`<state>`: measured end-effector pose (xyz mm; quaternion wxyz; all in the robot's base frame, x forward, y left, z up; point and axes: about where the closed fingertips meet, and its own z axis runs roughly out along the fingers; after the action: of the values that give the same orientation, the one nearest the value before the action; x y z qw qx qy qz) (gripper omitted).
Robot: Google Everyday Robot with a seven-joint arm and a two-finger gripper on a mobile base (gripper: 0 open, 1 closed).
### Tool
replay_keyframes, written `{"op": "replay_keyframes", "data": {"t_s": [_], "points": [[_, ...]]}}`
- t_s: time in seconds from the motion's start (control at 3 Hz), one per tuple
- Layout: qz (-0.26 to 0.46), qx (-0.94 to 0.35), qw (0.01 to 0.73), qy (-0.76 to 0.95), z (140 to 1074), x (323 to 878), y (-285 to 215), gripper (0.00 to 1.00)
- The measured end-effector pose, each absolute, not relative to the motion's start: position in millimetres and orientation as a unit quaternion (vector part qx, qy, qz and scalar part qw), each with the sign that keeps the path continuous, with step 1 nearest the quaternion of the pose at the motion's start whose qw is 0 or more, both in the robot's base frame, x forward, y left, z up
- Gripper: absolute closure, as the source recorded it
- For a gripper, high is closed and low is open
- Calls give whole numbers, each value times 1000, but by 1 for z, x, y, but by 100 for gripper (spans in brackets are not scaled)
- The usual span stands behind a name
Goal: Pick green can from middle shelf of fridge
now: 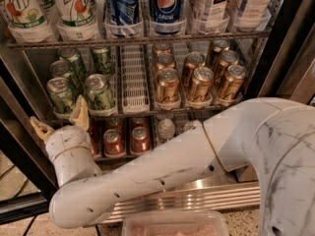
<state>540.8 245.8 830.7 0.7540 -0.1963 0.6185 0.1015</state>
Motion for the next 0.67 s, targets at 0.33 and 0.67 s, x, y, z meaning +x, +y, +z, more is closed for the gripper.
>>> {"op": "replay_keyframes", "data": {"t_s": [0.33, 0.67], "points": [[99, -193, 758, 616, 833, 543, 245, 35], [99, -191, 759, 615, 834, 543, 245, 35]]}}
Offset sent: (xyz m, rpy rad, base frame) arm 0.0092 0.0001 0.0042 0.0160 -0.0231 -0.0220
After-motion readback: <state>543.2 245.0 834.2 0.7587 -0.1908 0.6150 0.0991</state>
